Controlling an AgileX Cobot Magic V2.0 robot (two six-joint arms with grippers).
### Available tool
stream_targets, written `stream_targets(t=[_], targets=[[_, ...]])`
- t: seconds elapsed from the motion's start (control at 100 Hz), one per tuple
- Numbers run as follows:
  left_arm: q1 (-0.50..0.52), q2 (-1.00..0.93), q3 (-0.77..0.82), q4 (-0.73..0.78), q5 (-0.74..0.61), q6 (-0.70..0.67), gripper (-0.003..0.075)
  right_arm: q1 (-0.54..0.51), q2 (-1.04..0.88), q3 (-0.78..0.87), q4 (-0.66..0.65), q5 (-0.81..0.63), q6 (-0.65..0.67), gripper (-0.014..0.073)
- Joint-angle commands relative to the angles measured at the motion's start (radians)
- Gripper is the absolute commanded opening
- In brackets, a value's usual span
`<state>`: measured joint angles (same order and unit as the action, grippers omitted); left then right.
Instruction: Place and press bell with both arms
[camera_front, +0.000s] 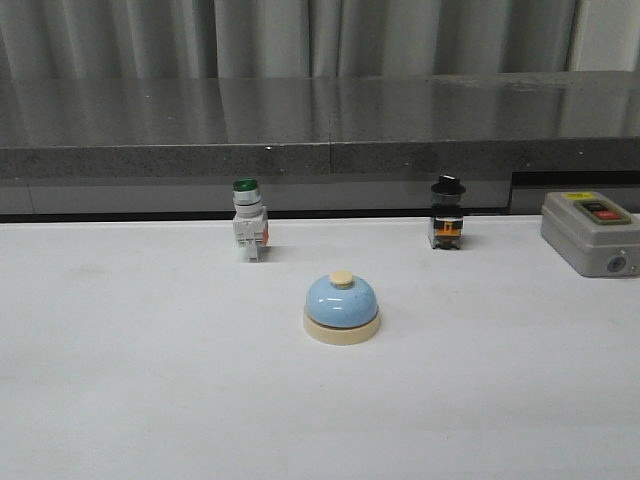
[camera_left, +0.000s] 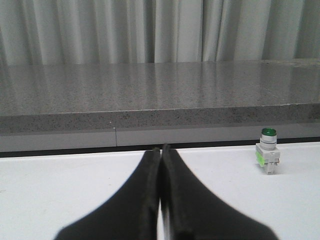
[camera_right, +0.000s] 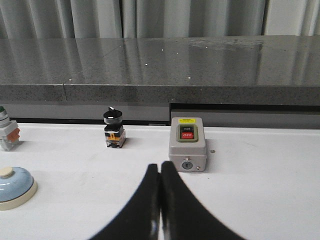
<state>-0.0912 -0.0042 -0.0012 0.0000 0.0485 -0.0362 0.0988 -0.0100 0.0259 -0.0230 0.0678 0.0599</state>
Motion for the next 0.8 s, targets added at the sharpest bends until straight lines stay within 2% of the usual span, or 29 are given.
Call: stream_targets(t=[0.0,0.66,0.79], targets=[[0.004,-0.032,0.045,0.0,-0.084,-0.007,-0.002,-0.007,-0.019,-0.014,0.006,-0.079,-0.002,-0.006],[0.004,-0.032,0.045,0.0,-0.084,-0.007,-0.002,-0.007,-0.019,-0.024,0.006,-0.126,-0.002,-0.006],[0.004,-0.032,0.045,0.0,-0.084,-0.007,-0.002,-0.007,0.001,-0.096,0.006,-0.068,-0.002,-0.006]])
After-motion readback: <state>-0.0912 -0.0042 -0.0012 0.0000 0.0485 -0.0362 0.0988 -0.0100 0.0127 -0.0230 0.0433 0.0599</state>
